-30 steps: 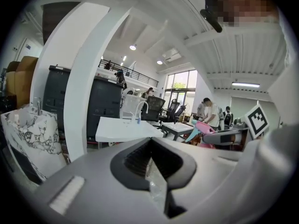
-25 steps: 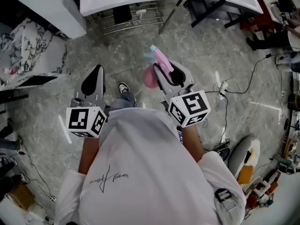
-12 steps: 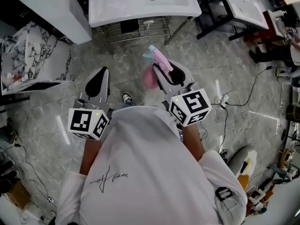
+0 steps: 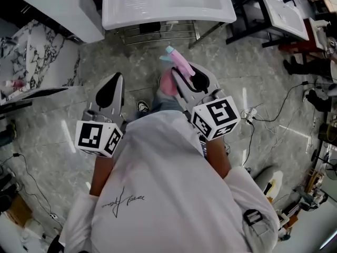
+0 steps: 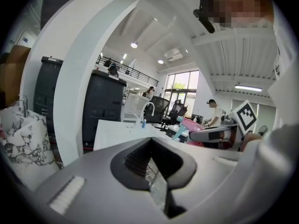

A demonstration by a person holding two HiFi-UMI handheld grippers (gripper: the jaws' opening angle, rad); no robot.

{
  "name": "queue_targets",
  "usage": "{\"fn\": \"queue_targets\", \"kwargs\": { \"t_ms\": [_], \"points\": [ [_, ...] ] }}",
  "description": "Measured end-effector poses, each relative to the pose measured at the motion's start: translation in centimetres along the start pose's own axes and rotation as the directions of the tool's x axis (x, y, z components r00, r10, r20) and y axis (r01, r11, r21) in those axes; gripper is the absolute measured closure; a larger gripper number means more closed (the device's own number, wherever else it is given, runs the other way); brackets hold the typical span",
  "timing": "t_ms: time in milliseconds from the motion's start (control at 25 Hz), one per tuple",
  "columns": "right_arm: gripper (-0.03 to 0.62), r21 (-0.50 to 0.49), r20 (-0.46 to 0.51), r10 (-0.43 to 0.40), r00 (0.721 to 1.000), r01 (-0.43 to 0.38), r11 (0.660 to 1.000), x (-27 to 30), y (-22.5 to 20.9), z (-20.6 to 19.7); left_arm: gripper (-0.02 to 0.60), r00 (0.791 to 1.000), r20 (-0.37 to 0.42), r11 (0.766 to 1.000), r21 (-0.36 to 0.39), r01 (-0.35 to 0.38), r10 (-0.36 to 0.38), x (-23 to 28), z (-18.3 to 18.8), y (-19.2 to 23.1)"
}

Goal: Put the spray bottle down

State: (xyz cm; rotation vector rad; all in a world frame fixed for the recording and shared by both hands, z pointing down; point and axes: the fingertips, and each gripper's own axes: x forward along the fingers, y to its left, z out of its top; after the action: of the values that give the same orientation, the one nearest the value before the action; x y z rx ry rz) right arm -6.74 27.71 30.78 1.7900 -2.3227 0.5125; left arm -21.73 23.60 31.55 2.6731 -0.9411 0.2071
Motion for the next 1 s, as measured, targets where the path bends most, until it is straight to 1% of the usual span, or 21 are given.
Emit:
{"fn": "queue_targets", "kwargs": {
  "t_ms": [200, 400, 600, 840, 1000],
  "points": [
    [0.47, -0.016, 0.031, 0.05, 0.998, -0.049, 0.999, 2.2, -2.1, 1.7, 0.558, 0.999, 0.002, 0.999, -0.003, -0.039, 0.039, 3.2, 1.1, 0.4],
    [0.471, -0.034, 0.032, 0.091, 0.995, -0.09, 0.995, 5.4, -6.4, 3.9, 0.558, 0.999, 0.013, 0.999, 0.002, -0.035, 0.035, 8.7, 2.7, 0.0],
    [0.471, -0.036, 0.042, 0.099, 0.994, -0.098, 0.995, 8.1, -11.3, 6.1, 0.558, 0.999, 0.017, 0.999, -0.009, -0.041, 0.041, 14.3, 4.3, 0.6],
    [0.471, -0.018, 0.051, 0.118, 0.992, -0.117, 0.993, 11.1, -15.9, 7.9, 0.558, 0.997, 0.027, 0.998, -0.003, -0.066, 0.066, 19.9, 6.5, 2.1],
    [0.471, -0.015, 0.044, 0.134, 0.99, -0.134, 0.991, 12.9, -18.3, 8.8, 0.558, 0.995, 0.034, 0.996, -0.008, -0.09, 0.09, 22.6, 8.0, 2.8]
  ]
}}
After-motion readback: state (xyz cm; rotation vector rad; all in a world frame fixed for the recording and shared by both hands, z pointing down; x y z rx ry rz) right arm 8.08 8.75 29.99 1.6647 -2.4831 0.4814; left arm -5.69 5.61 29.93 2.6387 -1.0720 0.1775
